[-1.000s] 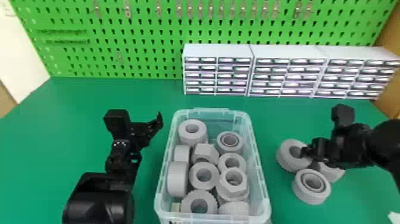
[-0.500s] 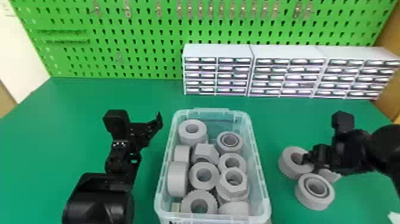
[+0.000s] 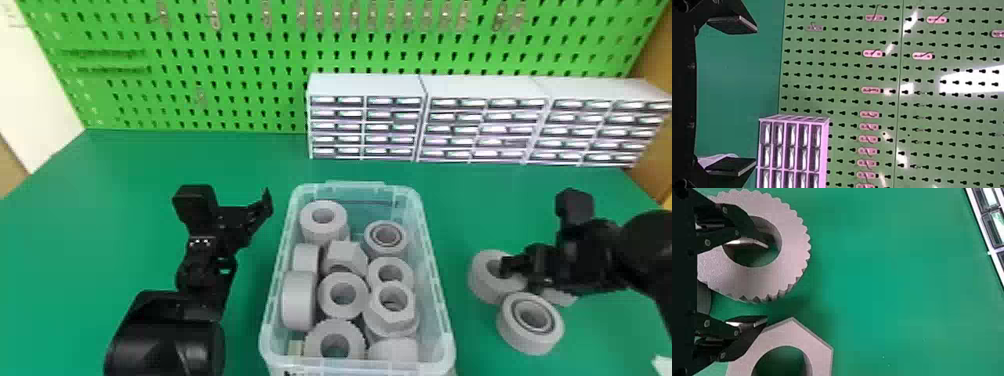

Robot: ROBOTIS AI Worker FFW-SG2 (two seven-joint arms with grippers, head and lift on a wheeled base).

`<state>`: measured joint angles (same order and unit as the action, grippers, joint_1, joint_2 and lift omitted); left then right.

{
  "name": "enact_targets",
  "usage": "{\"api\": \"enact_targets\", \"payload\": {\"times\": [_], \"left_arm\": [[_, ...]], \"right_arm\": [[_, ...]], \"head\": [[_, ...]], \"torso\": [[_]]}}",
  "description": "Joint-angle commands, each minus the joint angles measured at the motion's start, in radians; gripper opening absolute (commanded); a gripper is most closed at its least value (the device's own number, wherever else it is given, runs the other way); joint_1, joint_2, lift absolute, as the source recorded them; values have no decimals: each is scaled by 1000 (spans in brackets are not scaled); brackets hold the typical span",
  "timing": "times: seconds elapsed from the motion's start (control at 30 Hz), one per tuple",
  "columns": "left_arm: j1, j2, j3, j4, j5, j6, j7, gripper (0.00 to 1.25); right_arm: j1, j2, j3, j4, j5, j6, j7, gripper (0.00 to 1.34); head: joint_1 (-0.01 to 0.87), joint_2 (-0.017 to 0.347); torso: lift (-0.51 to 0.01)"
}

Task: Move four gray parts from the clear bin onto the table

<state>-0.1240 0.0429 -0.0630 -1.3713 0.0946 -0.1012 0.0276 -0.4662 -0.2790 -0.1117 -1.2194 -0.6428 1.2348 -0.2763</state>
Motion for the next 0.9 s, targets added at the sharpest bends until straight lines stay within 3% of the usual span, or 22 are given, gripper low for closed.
{"api": "enact_targets", "payload": {"times": [0.0, 0.43, 0.87], "left_arm": [[1, 0, 0, 0, 0, 0, 0, 1146], [3, 0, -1, 0, 0, 0, 0, 1146], [1, 0, -1, 0, 2, 0, 0, 1146]], "right_arm": [[-2, 0, 9, -5, -1, 2, 11, 778], [-34, 1, 49, -143, -1, 69, 20, 776], [-72, 29, 69, -321, 11, 181, 19, 776]], "head": [[693, 72], [693, 72], [693, 72]], "torso": [[-52], [-52], [-52]]}}
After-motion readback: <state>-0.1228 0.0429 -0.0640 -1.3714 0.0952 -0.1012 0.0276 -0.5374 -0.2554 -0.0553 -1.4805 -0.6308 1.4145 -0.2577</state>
